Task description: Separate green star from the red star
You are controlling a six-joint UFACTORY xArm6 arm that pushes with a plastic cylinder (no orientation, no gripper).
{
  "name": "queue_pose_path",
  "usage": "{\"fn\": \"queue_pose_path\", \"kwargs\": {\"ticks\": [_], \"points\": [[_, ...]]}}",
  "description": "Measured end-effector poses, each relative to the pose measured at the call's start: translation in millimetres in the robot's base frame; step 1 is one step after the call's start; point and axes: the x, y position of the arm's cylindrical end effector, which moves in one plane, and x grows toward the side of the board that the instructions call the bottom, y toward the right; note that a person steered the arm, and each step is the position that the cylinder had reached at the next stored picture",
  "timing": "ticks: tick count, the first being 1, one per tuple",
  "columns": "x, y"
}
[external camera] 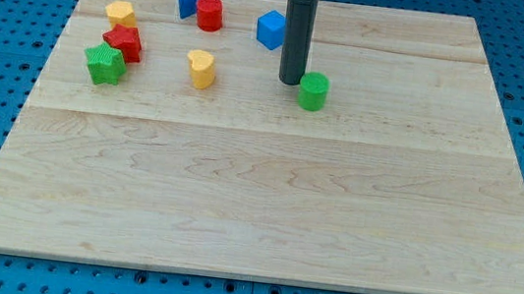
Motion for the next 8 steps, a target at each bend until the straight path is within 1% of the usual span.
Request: {"fn": "queue_pose_path", "kwargs": {"ticks": [2,3,4,5,6,7,8], "points": [[-9,-24],[28,33],[88,14],[134,-76],[130,-216],[56,-319],[36,-330]]}}
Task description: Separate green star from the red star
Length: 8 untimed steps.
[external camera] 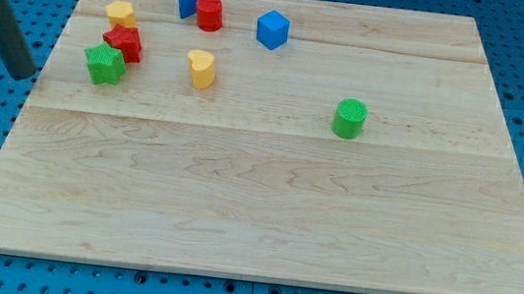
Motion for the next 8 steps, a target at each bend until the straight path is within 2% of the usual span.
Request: {"fn": "queue_pose_path", "kwargs": {"ticks": [4,5,6,7,8], "points": [[4,0],[-29,0],[-45,26],[-45,93],[-53,129]]}}
